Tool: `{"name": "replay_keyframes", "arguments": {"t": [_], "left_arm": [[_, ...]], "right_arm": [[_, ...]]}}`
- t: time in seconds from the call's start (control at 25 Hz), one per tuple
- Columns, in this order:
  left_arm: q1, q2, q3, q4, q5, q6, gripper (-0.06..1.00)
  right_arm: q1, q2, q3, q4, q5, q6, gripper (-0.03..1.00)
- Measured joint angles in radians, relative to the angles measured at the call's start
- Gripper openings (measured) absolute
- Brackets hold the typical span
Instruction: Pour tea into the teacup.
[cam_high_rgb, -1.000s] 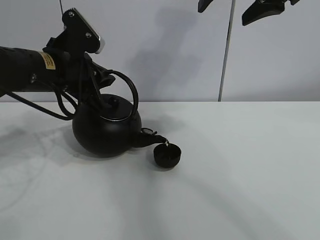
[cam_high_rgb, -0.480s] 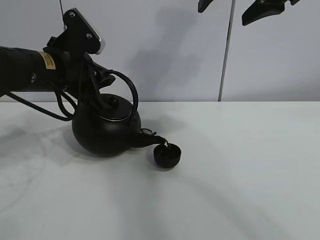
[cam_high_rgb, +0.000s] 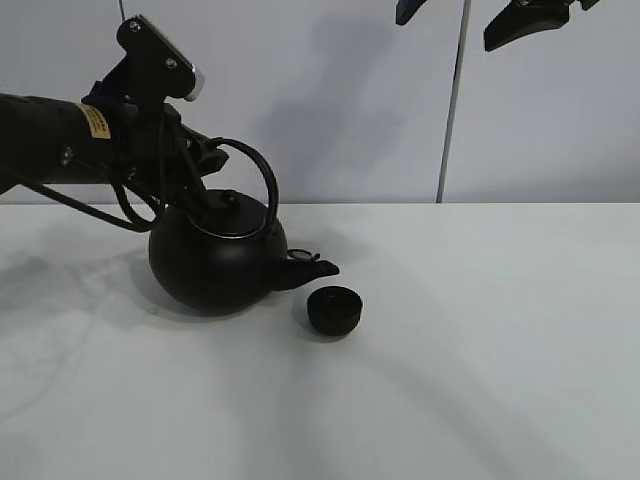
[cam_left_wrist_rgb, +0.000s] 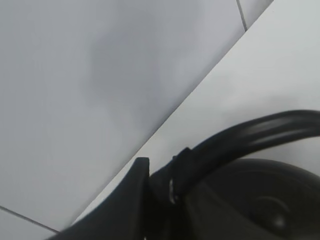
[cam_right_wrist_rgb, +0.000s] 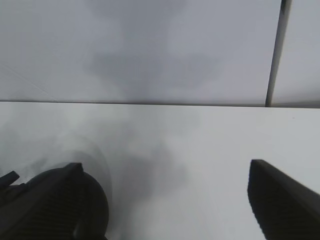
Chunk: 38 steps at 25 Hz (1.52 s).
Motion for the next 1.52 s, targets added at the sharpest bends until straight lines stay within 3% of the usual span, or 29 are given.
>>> {"name": "replay_keyframes", "arguments": {"t": [0.32, 0.52, 0.72, 1.52], "left_arm": [[0.0, -0.04, 0.046, -0.081, -0.02, -0.035, 0.11], [0.0, -0.09, 0.16, -0.195, -0.124, -0.035, 0.11], [0.0, -0.105, 0.266, -0.261, -0.244, -0.045, 0.11], [0.0, -0.105, 0.397, -0.288, -0.329, -0.143, 0.11]], "right_arm": [[0.0, 0.0, 0.0, 0.0, 0.0, 0.0, 0.61], [0.0, 0.0, 0.0, 0.0, 0.0, 0.0, 0.61], [0.0, 0.0, 0.0, 0.0, 0.0, 0.0, 0.61], [0.0, 0.0, 0.0, 0.0, 0.0, 0.0, 0.61]]}}
